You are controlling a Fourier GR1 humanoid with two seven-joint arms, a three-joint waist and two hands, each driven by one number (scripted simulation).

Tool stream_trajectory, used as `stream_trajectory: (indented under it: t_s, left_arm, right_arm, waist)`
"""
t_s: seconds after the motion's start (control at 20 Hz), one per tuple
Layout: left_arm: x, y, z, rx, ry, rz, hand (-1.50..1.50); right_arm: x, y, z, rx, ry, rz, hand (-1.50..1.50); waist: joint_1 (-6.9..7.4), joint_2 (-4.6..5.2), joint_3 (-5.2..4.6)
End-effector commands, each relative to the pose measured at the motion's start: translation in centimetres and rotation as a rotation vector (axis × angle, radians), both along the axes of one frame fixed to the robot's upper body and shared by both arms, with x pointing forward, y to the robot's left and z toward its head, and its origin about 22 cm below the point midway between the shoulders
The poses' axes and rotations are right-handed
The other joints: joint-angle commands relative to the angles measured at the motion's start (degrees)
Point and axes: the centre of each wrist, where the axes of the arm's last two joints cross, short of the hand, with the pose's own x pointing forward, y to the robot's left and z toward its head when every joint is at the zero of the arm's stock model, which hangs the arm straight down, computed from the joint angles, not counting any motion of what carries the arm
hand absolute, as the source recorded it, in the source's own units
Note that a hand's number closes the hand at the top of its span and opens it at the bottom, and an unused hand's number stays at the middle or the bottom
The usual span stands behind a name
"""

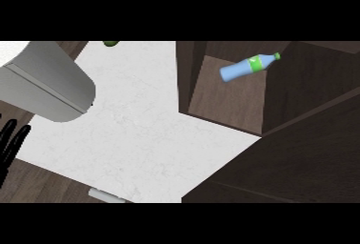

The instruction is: Pick up the bottled water, place it into the cabinet and close the cabinet

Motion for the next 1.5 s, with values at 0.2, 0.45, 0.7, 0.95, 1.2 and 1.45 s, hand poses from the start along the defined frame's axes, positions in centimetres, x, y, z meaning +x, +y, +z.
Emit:
stream_trajectory:
  t_s: [0.2, 0.45, 0.7, 0.95, 1.2, 1.45]
  left_arm:
    - [0.1, 0.7, -0.5, 0.003, 0.019, 0.017, -1.50]
    - [0.0, 0.6, -0.8, -0.019, 0.017, 0.013, -1.50]
    - [0.2, 0.8, -0.8, -0.007, 0.028, 0.012, -1.50]
    - [0.0, 1.7, -1.0, -0.010, 0.039, 0.053, -1.50]
    - [0.0, 2.0, -1.2, -0.025, 0.026, 0.058, -1.50]
    - [-0.5, 2.1, -1.5, -0.048, 0.027, 0.065, -1.50]
  right_arm:
    - [4.9, 2.1, -0.2, -0.099, 0.021, -0.125, 1.50]
    - [8.2, 4.5, -0.2, -0.115, 0.074, -0.159, 1.50]
    - [12.0, 7.3, 1.1, -0.096, 0.103, -0.216, 1.50]
    - [16.6, 9.9, 3.4, -0.045, 0.098, -0.410, 1.50]
    - [20.5, 11.3, 4.8, -0.002, 0.108, -0.581, 1.50]
    - [23.3, 11.9, 6.5, 0.066, 0.163, -0.672, 1.50]
  waist:
    - [-0.58, -0.40, 0.14]
    - [-0.67, -1.03, 0.37]
    - [-1.89, -1.28, 0.63]
    - [-3.50, -1.66, 0.93]
    - [-3.98, -1.52, 1.09]
    - [-4.86, -1.69, 1.23]
